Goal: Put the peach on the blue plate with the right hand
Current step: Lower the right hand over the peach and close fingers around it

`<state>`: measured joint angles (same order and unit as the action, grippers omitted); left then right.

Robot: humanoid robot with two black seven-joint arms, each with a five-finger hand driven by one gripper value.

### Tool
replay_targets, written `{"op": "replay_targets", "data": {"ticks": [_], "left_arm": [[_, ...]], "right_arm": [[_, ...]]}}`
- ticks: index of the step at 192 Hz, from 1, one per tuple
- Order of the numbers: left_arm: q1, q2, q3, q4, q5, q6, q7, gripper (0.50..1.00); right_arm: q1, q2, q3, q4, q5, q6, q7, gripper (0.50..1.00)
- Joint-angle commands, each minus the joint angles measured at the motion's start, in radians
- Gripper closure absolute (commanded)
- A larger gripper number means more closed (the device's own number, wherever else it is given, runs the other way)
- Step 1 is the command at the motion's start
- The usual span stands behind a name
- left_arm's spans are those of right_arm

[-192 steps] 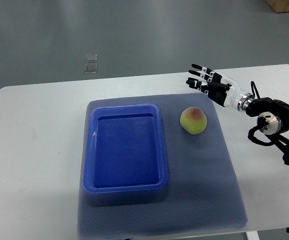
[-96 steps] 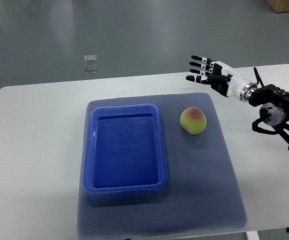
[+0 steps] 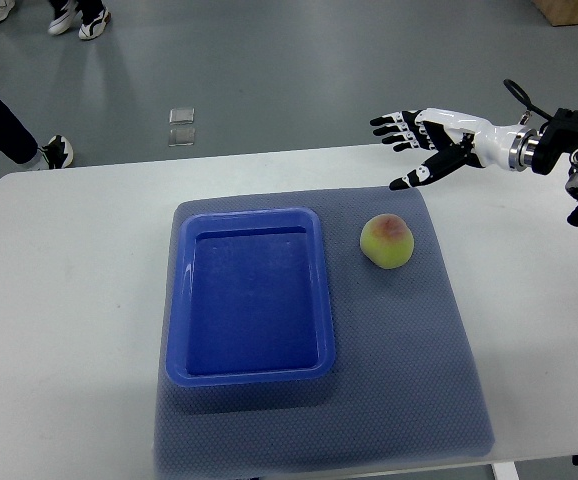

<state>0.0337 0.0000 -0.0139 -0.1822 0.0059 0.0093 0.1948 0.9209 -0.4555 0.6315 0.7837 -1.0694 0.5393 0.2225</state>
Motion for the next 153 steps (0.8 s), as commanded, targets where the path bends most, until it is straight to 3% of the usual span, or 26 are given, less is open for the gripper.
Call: {"op": "replay_targets", "data": {"ticks": [1,30,124,129,153], "left_arm": [[0.000,0.000,0.000,-0.002,0.000,0.000,0.000,0.500],[0.000,0.000,0.000,0.004,0.000,0.000,0.000,0.500],[0.000,0.000,0.000,0.001,0.000,-0.002,0.000,0.500],[0.000,0.000,0.000,0.001,0.000,-0.002,0.000,0.500],[0.000,0.000,0.000,0.000,0.000,-0.002,0.000,0.500]], "right_arm": [[0.019,-0.003,-0.052,0.014,-0.162,0.013,0.034,0.564],[0.046,0.000,-0.154,0.063,-0.262,0.013,0.081,0.564],[0.075,0.015,-0.332,0.085,-0.366,-0.076,0.084,0.564],[0.070,0.015,-0.340,0.078,-0.368,-0.117,0.086,0.566],[0.073,0.015,-0.385,0.077,-0.368,-0.143,0.086,0.568]]}}
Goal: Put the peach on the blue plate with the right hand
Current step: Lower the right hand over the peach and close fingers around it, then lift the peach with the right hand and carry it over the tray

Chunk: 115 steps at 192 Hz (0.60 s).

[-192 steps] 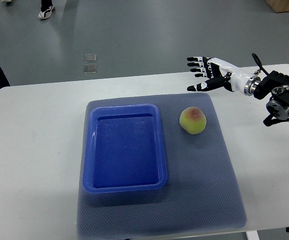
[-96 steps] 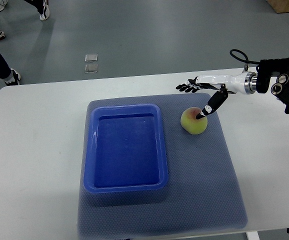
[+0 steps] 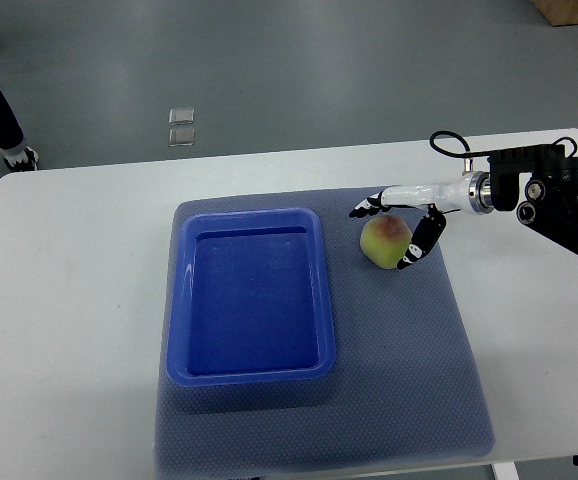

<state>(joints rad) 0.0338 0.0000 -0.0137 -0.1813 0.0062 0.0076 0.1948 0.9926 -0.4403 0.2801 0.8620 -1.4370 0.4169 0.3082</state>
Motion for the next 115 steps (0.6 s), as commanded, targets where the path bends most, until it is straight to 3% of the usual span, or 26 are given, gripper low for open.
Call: {"op": "replay_targets", "data": {"ticks": [1,35,78,95,115], "left_arm": [[0.000,0.000,0.000,-0.001,0.000,0.000,0.000,0.500],[0.000,0.000,0.000,0.000,0.000,0.000,0.000,0.500],[0.000,0.000,0.000,0.002,0.000,0.000,0.000,0.500],[0.000,0.000,0.000,0.002,0.000,-0.001,0.000,0.500],[-0.002,0.000,0.000,0.002,0.000,-0.001,0.000,0.500]], "right_arm": [[0.001,0.000,-0.036,-0.003,0.000,-0.023,0.000,0.570],[0.000,0.005,-0.067,-0.014,-0.002,-0.064,-0.001,0.579],[0.000,0.005,-0.085,-0.020,0.000,-0.092,-0.001,0.644],[0.000,0.005,-0.085,-0.021,0.001,-0.090,-0.001,0.693],[0.003,0.003,-0.081,-0.020,0.007,-0.090,0.003,0.838]]}}
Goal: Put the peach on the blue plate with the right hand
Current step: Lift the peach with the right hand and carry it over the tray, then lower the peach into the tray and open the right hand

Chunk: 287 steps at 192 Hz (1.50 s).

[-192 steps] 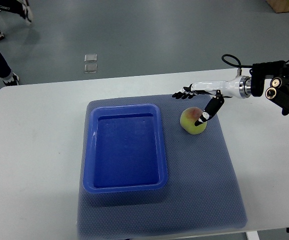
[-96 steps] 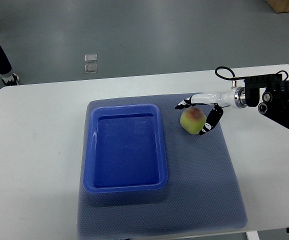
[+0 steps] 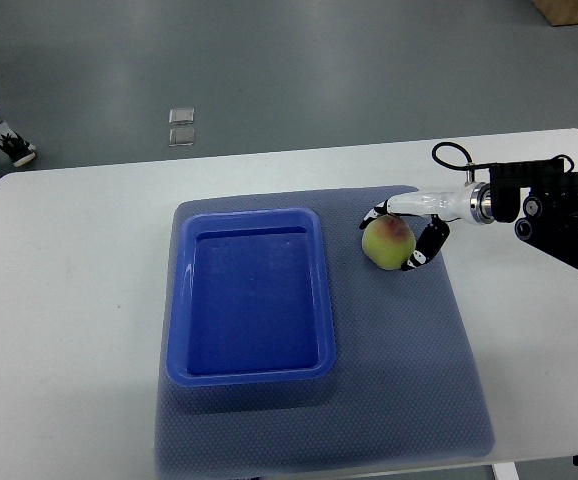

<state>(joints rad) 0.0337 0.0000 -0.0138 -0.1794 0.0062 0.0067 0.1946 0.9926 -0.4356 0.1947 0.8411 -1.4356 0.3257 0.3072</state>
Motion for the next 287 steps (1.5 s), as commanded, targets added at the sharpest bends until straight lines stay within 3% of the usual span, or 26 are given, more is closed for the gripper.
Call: {"op": "replay_targets", "data": {"ticks": [1,31,77,141,186,275,276,277,278,279,280,281,282,283,284,285,286,287], "left_arm": [[-0.002,0.000,0.000,0.000,0.000,-0.001,0.000,0.500],[-0.002,0.000,0.000,0.000,0.000,-0.001,-0.001,0.500],[0.000,0.000,0.000,0.000,0.000,-0.001,-0.004,0.500],[0.000,0.000,0.000,0.002,0.000,-0.001,-0.004,0.500],[0.008,0.000,0.000,0.002,0.000,-0.001,-0.004,0.500],[0.008,0.000,0.000,0.000,0.000,-0.001,-0.006,0.500],[0.008,0.000,0.000,0.000,0.000,-0.001,-0.006,0.500],[0.008,0.000,0.000,0.000,0.000,-0.001,-0.006,0.500],[0.006,0.000,0.000,0.000,0.000,-0.001,-0.006,0.500],[0.006,0.000,0.000,0.000,0.000,-0.001,-0.006,0.500],[0.008,0.000,0.000,0.000,0.000,-0.001,-0.006,0.500],[0.008,0.000,0.000,0.000,0.000,-0.001,-0.006,0.500],[0.006,0.000,0.000,0.000,0.000,-0.001,-0.006,0.500],[0.006,0.000,0.000,0.000,0.000,-0.001,-0.006,0.500],[0.006,0.000,0.000,0.000,0.000,-0.001,-0.006,0.500],[0.006,0.000,0.000,0.000,0.000,-0.001,-0.006,0.500],[0.008,0.000,0.000,0.000,0.000,-0.001,-0.006,0.500],[0.008,0.000,0.000,0.000,0.000,-0.001,-0.006,0.500]], "right_arm": [[0.003,-0.002,0.005,0.001,0.006,0.001,0.004,0.838],[0.014,-0.003,0.019,0.003,0.020,0.007,0.041,1.000],[0.092,0.070,0.019,0.009,0.021,0.000,0.132,1.000],[0.172,0.252,-0.027,-0.016,0.006,0.001,0.133,1.000],[0.210,0.394,-0.150,-0.100,0.003,-0.014,0.132,1.000],[0.198,0.416,-0.190,-0.109,0.014,-0.011,0.119,1.000],[0.198,0.417,-0.190,-0.109,0.014,-0.011,0.119,0.955],[0.198,0.417,-0.190,-0.109,0.014,-0.011,0.119,0.955],[0.198,0.417,-0.190,-0.109,0.015,-0.010,0.116,0.900],[0.198,0.417,-0.190,-0.109,0.015,-0.010,0.116,0.899],[0.198,0.417,-0.190,-0.109,0.017,-0.010,0.113,0.845],[0.198,0.417,-0.190,-0.109,0.017,-0.010,0.113,0.844],[0.198,0.417,-0.189,-0.111,0.018,-0.007,0.112,0.788],[0.198,0.417,-0.189,-0.111,0.018,-0.007,0.112,0.787],[0.198,0.417,-0.189,-0.111,0.020,-0.005,0.107,0.732],[0.198,0.417,-0.189,-0.111,0.020,-0.005,0.107,0.732],[0.198,0.417,-0.189,-0.109,0.020,-0.005,0.102,0.675],[0.198,0.417,-0.189,-0.109,0.020,-0.005,0.102,0.675]]}}
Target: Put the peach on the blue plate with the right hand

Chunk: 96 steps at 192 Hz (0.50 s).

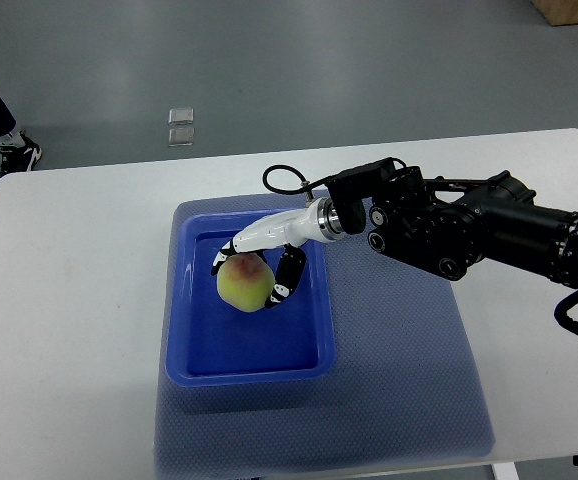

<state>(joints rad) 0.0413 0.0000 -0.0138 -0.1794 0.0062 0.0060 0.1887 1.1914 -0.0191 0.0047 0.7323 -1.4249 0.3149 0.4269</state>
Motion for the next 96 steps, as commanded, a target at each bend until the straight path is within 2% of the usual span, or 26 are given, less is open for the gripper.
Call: {"op": "replay_targets", "data": {"ticks": [1,5,21,74,96], "left_arm": [[0.000,0.000,0.000,0.000,0.000,0.000,0.000,0.500],[0.000,0.000,0.000,0.000,0.000,0.000,0.000,0.500],[-0.001,0.000,0.000,0.000,0.000,0.000,0.000,0.500],[0.000,0.000,-0.002,0.000,0.000,-0.001,-0.002,0.500],[0.000,0.000,-0.002,0.000,0.000,-0.001,-0.003,0.500]], "right_arm": [[-0.001,0.001,0.001,-0.001,0.011,0.006,-0.020,0.640],[-0.003,0.001,0.003,-0.001,0.011,0.007,-0.028,0.609],[-0.003,-0.002,0.014,-0.001,0.014,0.012,-0.036,0.587],[0.004,-0.022,0.087,0.001,0.153,0.029,-0.039,0.572],[-0.003,-0.059,0.150,0.001,0.281,0.107,-0.043,0.572]]}}
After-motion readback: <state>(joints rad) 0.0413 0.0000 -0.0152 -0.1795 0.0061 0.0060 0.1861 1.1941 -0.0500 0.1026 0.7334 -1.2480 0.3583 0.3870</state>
